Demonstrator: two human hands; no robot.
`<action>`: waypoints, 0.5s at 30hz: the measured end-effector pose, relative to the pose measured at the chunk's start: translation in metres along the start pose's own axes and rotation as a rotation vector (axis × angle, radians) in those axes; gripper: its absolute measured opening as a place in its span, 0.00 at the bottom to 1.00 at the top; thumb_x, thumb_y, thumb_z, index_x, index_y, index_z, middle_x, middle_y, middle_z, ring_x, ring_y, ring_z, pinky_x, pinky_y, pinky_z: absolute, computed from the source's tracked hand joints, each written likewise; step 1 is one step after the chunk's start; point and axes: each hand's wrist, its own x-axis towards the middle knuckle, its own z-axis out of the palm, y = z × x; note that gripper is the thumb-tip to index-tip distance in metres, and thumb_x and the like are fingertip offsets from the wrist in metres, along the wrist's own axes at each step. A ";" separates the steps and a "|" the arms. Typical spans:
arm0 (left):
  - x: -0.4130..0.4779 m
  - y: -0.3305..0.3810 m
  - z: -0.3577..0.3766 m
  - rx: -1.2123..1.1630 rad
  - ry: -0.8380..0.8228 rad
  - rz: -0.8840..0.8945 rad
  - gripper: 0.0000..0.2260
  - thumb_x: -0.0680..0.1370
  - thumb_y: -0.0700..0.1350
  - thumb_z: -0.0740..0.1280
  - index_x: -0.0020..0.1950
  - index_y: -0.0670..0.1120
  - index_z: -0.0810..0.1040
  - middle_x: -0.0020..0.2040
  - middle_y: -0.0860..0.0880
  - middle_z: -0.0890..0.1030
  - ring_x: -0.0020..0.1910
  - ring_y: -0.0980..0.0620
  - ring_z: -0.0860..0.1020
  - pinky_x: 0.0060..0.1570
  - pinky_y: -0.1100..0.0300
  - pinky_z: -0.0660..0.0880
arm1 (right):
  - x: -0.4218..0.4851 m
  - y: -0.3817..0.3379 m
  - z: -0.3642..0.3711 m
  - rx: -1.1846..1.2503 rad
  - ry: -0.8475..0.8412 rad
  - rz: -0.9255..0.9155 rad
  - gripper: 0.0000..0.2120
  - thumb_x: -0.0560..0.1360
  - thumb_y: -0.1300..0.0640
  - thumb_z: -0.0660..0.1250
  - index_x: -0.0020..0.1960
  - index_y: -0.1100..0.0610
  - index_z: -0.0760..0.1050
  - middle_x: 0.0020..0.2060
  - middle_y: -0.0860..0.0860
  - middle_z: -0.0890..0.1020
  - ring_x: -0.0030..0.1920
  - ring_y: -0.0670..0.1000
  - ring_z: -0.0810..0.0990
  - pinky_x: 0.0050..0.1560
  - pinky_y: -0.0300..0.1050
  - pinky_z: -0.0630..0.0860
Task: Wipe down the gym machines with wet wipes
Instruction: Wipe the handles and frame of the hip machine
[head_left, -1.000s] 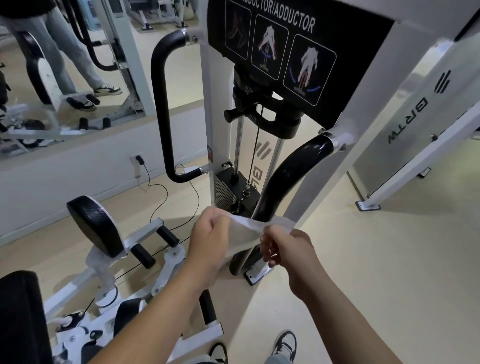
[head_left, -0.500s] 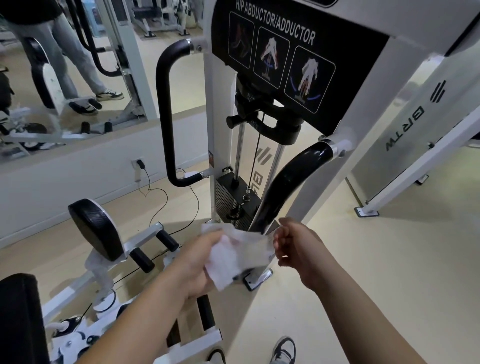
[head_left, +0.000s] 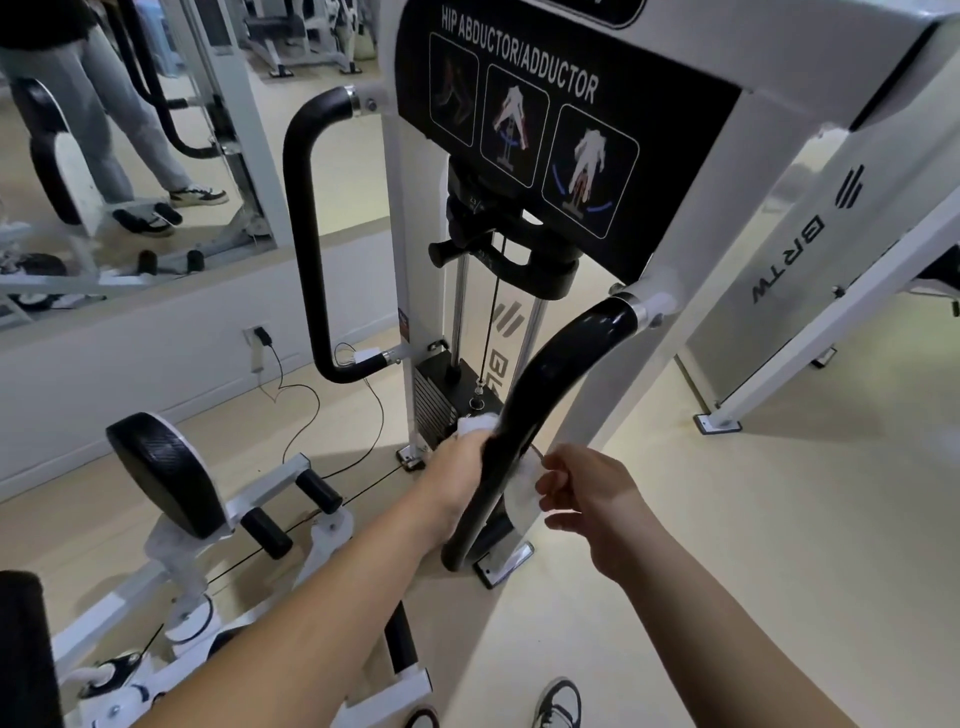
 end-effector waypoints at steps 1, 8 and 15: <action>-0.001 0.006 0.001 -0.033 -0.002 0.036 0.15 0.71 0.56 0.65 0.45 0.46 0.82 0.41 0.39 0.81 0.45 0.44 0.81 0.53 0.47 0.77 | 0.002 0.000 -0.001 0.007 0.014 0.001 0.07 0.78 0.60 0.62 0.45 0.60 0.78 0.32 0.56 0.79 0.33 0.55 0.76 0.34 0.46 0.74; 0.017 -0.005 0.007 -0.087 0.042 0.182 0.22 0.84 0.59 0.59 0.49 0.42 0.82 0.39 0.46 0.80 0.44 0.47 0.80 0.49 0.52 0.75 | 0.010 0.004 0.000 0.035 0.048 0.010 0.10 0.80 0.59 0.61 0.42 0.58 0.78 0.30 0.55 0.78 0.31 0.54 0.77 0.35 0.46 0.76; 0.014 -0.005 0.007 -0.218 -0.017 0.068 0.20 0.86 0.57 0.56 0.54 0.46 0.83 0.39 0.49 0.84 0.41 0.56 0.84 0.42 0.63 0.79 | 0.004 0.017 0.009 0.012 0.007 -0.014 0.09 0.79 0.58 0.63 0.48 0.61 0.79 0.33 0.56 0.80 0.32 0.52 0.78 0.34 0.44 0.77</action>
